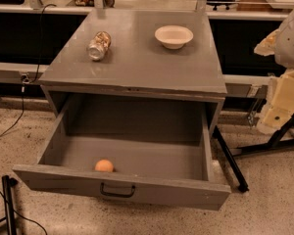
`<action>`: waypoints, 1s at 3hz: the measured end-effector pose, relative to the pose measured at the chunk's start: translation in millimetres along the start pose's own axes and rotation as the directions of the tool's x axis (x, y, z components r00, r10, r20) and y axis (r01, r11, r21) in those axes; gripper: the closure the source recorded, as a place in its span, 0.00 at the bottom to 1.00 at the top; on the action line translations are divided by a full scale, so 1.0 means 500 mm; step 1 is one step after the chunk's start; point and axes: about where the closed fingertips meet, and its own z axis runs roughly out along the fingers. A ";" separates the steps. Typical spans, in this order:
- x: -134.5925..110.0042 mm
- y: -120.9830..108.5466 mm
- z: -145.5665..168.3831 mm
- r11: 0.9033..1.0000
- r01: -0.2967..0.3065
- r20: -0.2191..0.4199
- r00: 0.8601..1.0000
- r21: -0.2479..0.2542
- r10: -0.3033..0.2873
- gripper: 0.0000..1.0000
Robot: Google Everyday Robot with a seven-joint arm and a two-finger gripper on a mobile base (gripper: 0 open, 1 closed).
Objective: Pick orange from top drawer and place on counter
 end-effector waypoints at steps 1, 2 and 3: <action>-0.002 -0.002 0.000 1.000 0.003 0.002 1.000 0.003 -0.003 0.00; -0.062 -0.047 0.043 0.995 0.094 0.010 0.995 0.017 -0.095 0.00; -0.062 -0.047 0.043 0.995 0.094 0.010 0.995 0.017 -0.095 0.00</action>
Offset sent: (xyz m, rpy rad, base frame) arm 0.0812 0.0587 -0.0231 -0.0532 -0.0571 0.2068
